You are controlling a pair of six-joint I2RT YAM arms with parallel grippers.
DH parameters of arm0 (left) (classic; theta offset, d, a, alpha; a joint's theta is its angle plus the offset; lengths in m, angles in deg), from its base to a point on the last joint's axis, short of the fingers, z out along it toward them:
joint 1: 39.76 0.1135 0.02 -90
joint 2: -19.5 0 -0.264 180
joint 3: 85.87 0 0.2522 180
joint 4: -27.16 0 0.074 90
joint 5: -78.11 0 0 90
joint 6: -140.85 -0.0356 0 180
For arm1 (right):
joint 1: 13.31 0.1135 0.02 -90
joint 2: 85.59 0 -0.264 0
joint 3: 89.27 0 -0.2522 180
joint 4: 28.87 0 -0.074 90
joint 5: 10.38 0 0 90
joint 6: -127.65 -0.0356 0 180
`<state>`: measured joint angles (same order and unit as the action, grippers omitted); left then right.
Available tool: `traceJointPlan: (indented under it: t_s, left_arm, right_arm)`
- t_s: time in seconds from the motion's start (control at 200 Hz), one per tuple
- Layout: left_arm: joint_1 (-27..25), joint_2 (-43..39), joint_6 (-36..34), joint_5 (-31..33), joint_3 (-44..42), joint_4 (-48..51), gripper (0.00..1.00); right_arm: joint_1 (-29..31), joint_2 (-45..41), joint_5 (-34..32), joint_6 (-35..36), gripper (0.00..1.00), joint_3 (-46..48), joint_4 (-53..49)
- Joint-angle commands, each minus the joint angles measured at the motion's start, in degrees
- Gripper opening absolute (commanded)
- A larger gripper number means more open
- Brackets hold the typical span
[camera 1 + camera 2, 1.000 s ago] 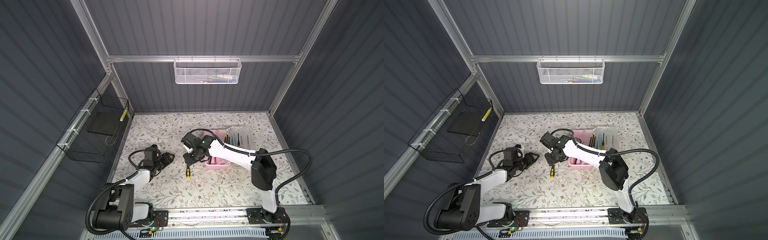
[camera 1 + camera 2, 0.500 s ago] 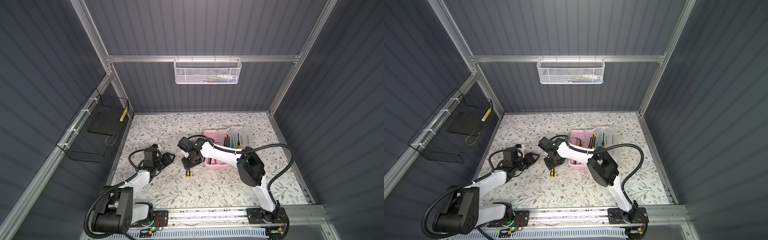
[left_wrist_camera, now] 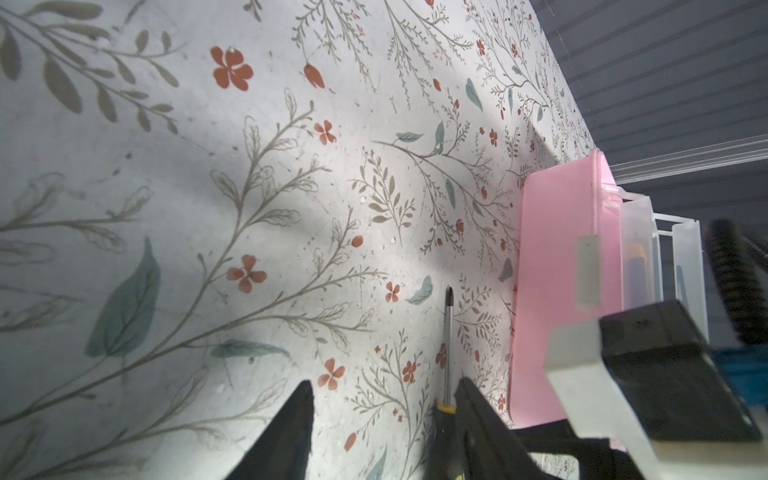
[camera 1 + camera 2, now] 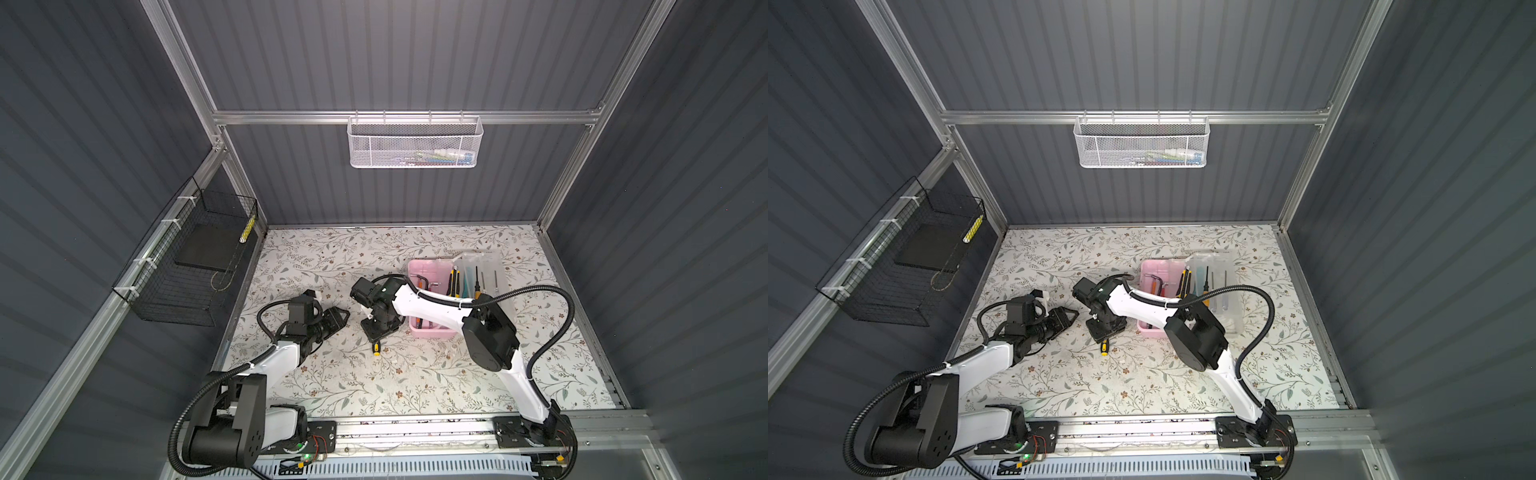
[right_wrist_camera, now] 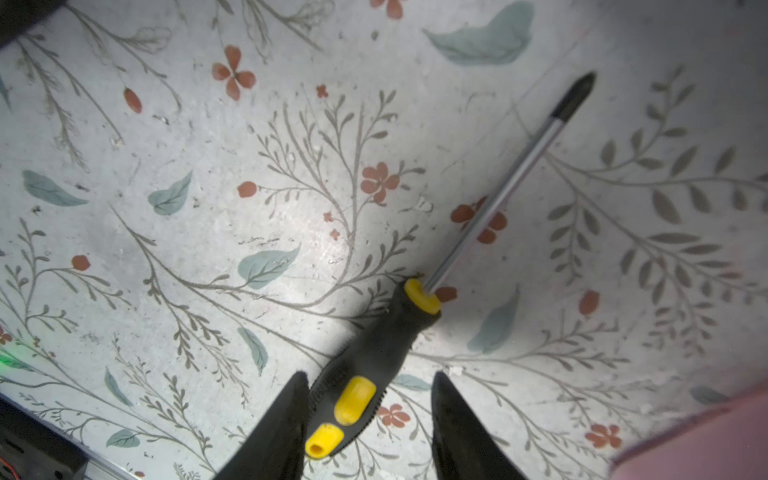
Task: Pack the tool kit
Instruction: 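Lower the right gripper onto the black-and-yellow screwdriver handle and close, then lift the black-and-yellow screwdriver and carry it over the clear lid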
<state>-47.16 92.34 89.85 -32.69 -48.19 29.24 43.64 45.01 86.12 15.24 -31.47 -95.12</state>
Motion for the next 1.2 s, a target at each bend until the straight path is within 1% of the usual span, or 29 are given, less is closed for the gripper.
traceJointPlan:
  t_s: [0.0,0.16,0.22,0.535,0.85,1.05,1.09,1.14,1.196]
  left_arm:
    - [0.28,-0.33,-1.48,0.37,-0.63,-0.01,0.56]
    - [0.28,0.43,-1.47,0.19,-0.62,-0.27,0.56]
    - [0.28,0.46,-1.54,0.27,-0.65,-0.27,0.55]
    - [0.28,1.24,-1.40,0.33,-0.63,-0.71,0.55]
    - [0.28,0.40,-1.21,0.47,-0.81,-0.53,0.55]
    - [0.28,-0.21,-1.27,0.33,-0.41,-0.38,0.55]
    - [0.28,-0.45,-1.29,0.47,-0.24,-0.20,0.55]
    - [0.28,-0.68,-1.59,0.58,0.25,0.36,0.55]
    - [0.28,-1.05,-1.87,0.75,0.73,0.77,0.55]
  right_arm:
    - [0.58,2.02,1.23,0.88,0.48,-1.71,-2.27]
    - [0.80,3.19,0.50,1.06,0.47,-1.67,-2.56]
    - [0.79,3.34,-0.12,0.99,0.44,-1.48,-2.70]
    - [0.77,2.95,-0.62,0.66,0.40,-0.11,-2.27]
    - [0.80,1.46,-1.49,0.09,0.31,2.00,-1.19]
    - [0.52,-1.85,-3.16,-0.52,0.14,5.01,1.33]
    - [0.49,-2.55,-3.45,-0.59,0.09,5.56,1.58]
    - [0.34,-3.66,-4.01,-0.76,0.00,6.19,2.06]
    - [0.10,-4.93,-4.27,-0.95,0.00,7.36,3.14]
